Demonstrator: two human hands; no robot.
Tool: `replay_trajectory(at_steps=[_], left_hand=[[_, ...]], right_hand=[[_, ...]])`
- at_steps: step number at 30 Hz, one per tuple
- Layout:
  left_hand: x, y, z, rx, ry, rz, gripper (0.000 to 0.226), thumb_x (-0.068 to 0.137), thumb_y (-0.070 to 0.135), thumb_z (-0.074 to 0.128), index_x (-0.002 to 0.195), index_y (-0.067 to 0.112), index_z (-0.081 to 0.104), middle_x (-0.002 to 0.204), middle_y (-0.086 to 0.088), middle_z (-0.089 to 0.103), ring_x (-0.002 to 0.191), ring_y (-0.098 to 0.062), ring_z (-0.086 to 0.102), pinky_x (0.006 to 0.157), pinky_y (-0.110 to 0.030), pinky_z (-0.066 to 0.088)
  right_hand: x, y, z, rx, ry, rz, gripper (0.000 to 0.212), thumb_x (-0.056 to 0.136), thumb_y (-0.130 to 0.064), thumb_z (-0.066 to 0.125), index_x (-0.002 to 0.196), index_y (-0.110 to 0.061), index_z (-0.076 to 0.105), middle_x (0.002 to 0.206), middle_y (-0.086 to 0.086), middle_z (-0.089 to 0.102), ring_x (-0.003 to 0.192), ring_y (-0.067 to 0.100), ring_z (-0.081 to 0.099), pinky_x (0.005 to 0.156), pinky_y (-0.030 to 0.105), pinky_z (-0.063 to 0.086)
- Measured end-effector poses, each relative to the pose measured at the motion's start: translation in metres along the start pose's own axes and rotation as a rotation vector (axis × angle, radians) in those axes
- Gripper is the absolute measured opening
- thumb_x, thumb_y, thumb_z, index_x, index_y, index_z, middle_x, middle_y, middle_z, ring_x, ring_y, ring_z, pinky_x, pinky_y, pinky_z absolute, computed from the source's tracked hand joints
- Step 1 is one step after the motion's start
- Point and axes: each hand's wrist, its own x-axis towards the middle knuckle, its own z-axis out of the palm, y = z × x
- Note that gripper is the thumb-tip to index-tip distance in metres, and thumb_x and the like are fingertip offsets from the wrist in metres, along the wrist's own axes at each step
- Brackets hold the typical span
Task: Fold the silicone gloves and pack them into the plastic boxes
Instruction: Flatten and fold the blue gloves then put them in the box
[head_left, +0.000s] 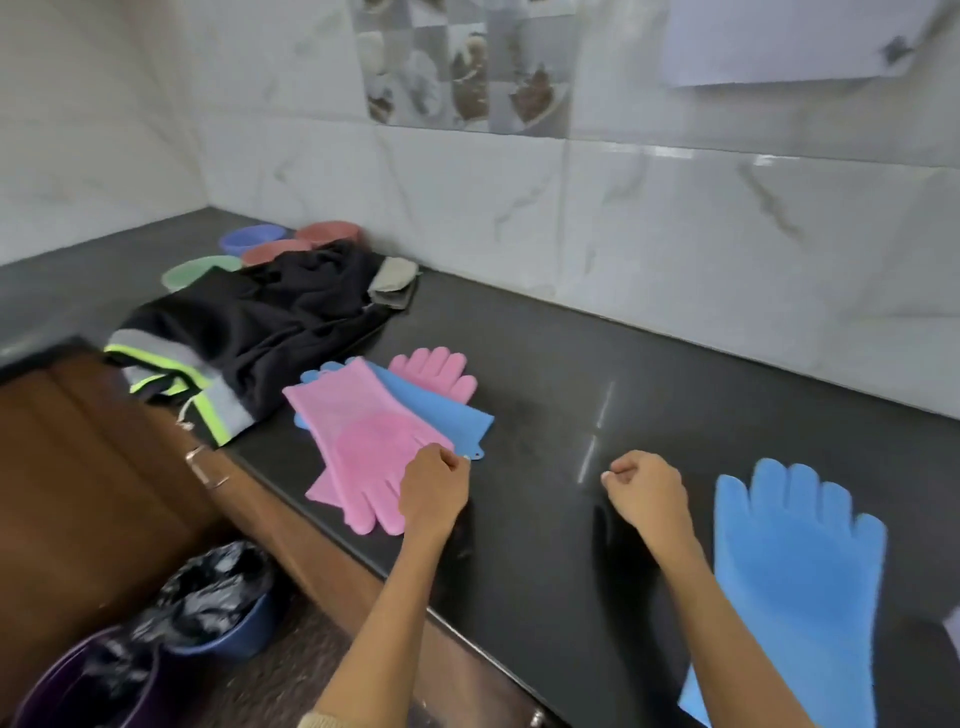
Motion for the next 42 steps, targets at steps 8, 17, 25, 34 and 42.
replay_trajectory(at_steps=[8, 17, 25, 34, 42], left_hand=[[0.025, -0.017, -0.027, 0.06, 0.071, -0.114, 0.021, 0.093, 0.023, 0.048, 0.088, 0.012, 0.065, 0.081, 0.0, 0.061, 0.072, -0.017, 0.055, 0.066, -0.028, 0.044], [0.047, -0.024, -0.025, 0.059, 0.153, -0.16, 0.023, 0.094, 0.023, 0.048, 0.085, 0.009, 0.065, 0.077, -0.005, 0.062, 0.065, -0.015, 0.053, 0.057, -0.025, 0.04], [0.058, -0.01, -0.006, 0.341, 0.119, -0.125, 0.05, 0.084, 0.047, 0.059, 0.127, 0.022, 0.048, 0.124, -0.004, 0.051, 0.116, -0.028, 0.048, 0.099, -0.045, 0.04], [0.071, 0.02, -0.009, 0.498, 0.052, -0.108, 0.038, 0.095, 0.013, 0.049, 0.132, 0.014, 0.04, 0.134, -0.017, 0.035, 0.114, -0.031, 0.049, 0.089, -0.035, 0.046], [0.071, 0.023, -0.025, 0.583, 0.04, -0.158, 0.033, 0.091, 0.016, 0.053, 0.124, 0.009, 0.052, 0.131, -0.013, 0.037, 0.115, -0.027, 0.046, 0.089, -0.028, 0.043]], right_hand=[[0.016, -0.087, 0.088, -0.004, -0.275, -0.261, 0.028, 0.088, -0.019, 0.059, 0.114, -0.009, 0.058, 0.112, 0.011, 0.067, 0.103, 0.028, 0.062, 0.083, 0.03, 0.047], [0.045, -0.128, 0.134, -0.074, -0.206, -0.248, 0.048, 0.09, -0.042, 0.056, 0.116, -0.002, 0.051, 0.12, 0.018, 0.042, 0.105, 0.033, 0.049, 0.08, 0.037, 0.043], [0.055, -0.136, 0.14, 0.345, -0.365, -0.404, 0.021, 0.093, -0.019, 0.053, 0.077, -0.01, 0.043, 0.074, 0.001, 0.044, 0.066, 0.015, 0.042, 0.055, 0.022, 0.033], [0.055, -0.161, 0.125, 0.452, -0.396, -0.358, 0.034, 0.097, -0.014, 0.04, 0.067, -0.024, 0.028, 0.069, -0.006, 0.03, 0.058, 0.008, 0.029, 0.052, 0.022, 0.026], [0.102, -0.186, 0.04, 0.31, -0.343, -0.419, 0.008, 0.094, -0.017, 0.047, 0.087, -0.015, 0.043, 0.079, 0.001, 0.042, 0.061, 0.011, 0.036, 0.052, 0.026, 0.029]])
